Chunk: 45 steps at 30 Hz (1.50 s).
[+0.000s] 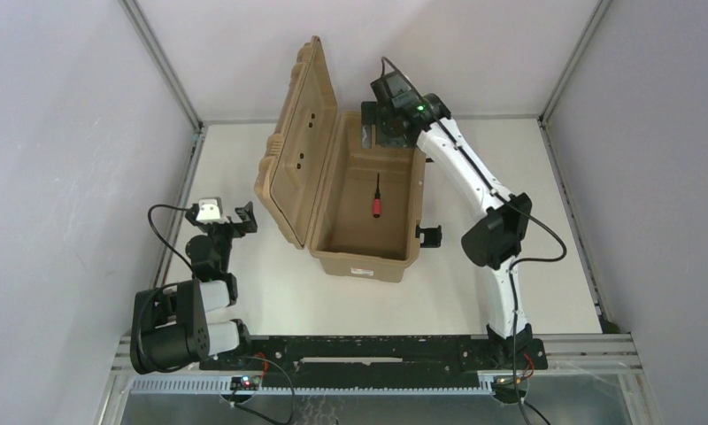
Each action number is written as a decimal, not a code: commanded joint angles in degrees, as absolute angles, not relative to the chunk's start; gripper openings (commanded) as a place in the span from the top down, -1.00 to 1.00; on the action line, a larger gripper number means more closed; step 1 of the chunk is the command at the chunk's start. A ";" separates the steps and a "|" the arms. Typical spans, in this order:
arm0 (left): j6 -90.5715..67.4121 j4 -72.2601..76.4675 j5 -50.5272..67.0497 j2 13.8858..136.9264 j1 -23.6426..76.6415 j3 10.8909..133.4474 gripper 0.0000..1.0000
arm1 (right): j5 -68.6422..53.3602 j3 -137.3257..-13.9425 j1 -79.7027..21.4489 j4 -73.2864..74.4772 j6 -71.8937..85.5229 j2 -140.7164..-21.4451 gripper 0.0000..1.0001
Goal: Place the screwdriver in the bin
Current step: Reset both arms
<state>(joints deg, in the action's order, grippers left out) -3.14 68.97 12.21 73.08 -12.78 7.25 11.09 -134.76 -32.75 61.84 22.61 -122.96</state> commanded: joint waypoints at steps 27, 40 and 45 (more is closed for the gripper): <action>-3.78 71.30 12.33 72.95 -12.82 6.39 -1.00 | 14.27 -105.34 -16.62 38.36 4.79 -92.82 -0.99; -3.78 71.32 12.26 72.90 -12.76 6.35 -1.00 | 10.99 -79.80 -9.85 26.85 5.21 -82.10 -0.99; -3.80 71.31 12.21 72.94 -12.71 6.37 -1.00 | 10.35 -70.93 -9.08 22.86 5.22 -79.92 -0.97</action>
